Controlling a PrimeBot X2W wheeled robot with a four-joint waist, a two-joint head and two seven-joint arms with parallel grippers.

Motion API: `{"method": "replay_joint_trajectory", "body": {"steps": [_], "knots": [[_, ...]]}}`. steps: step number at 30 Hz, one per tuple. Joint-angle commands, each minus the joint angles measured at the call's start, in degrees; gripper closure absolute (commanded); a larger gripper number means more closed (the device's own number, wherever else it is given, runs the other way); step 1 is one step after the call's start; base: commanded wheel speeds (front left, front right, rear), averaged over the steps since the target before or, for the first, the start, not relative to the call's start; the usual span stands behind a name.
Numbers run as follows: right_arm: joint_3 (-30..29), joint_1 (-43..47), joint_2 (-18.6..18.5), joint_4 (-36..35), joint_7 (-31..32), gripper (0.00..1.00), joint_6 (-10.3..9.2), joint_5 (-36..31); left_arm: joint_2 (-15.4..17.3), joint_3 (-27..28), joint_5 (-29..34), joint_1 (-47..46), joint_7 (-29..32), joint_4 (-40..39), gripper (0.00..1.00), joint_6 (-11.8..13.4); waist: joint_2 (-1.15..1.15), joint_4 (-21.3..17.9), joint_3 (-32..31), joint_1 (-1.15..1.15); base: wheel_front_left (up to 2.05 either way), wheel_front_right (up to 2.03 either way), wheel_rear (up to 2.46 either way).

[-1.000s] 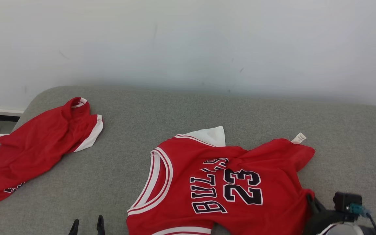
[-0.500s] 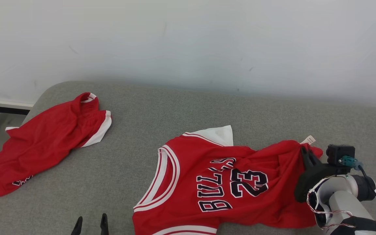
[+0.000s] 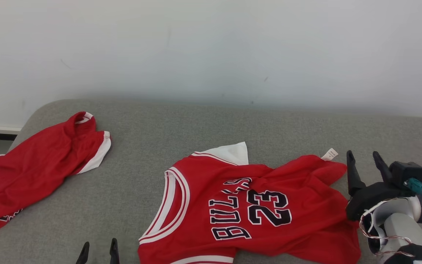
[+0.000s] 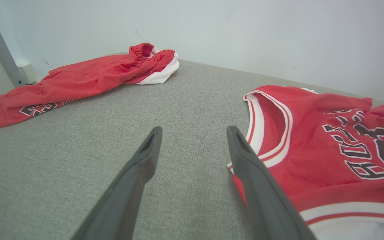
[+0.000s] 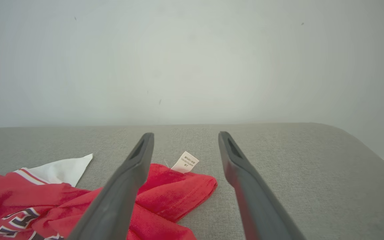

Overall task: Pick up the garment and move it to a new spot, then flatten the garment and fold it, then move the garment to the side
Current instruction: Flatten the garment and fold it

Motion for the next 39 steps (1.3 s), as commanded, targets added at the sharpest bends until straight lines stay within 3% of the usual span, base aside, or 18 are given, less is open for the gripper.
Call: {"method": "replay_joint_trajectory", "body": {"steps": [1, 8, 14, 19, 26, 39], "knots": [[-0.3, 1.8, -1.0, -1.4, -0.5, 0.00, -0.13, 0.1, 0.0, 0.1, 0.2, 0.8, -0.2, -0.4, 0.00, 0.3, 0.00, -0.8, 0.0, 0.00, 0.00, 0.00, 0.00], [-4.5, 13.6, -1.0, -16.0, -0.8, 0.00, -0.13, 0.3, -0.1, -0.3, -0.2, 1.2, -0.2, -0.9, 0.00, 0.4, 0.00, -1.7, -0.1, 0.00, 0.00, 0.00, 0.00], [-9.1, 27.3, 2.2, -29.9, -0.8, 0.00, -0.13, 0.5, -0.1, -0.4, 0.0, 1.1, -0.2, -1.2, 0.00, 0.5, 0.00, -1.6, -0.3, 0.00, 0.00, 0.00, 0.00], [-8.2, 35.3, 5.3, -37.5, -0.8, 0.00, -0.13, 2.7, -0.1, -0.2, 0.4, 1.0, -0.2, -1.9, 0.00, 0.3, 0.00, -1.8, 0.0, 0.00, 0.00, 0.00, 0.00], [-2.9, 38.9, 6.8, -36.6, -0.8, 0.00, -0.13, 2.0, -0.1, -0.3, 0.7, 1.0, -0.2, -2.6, 0.00, 0.2, 0.00, -2.4, 0.5, 0.00, 0.00, 0.00, 0.00], [-0.4, 36.7, 7.5, -34.1, -0.8, 0.00, -0.13, 1.2, -0.1, -1.4, 0.9, 1.7, -0.2, -3.3, 0.00, 0.2, 0.00, -1.6, 1.1, 0.00, 0.00, 0.00, 0.00]]}}
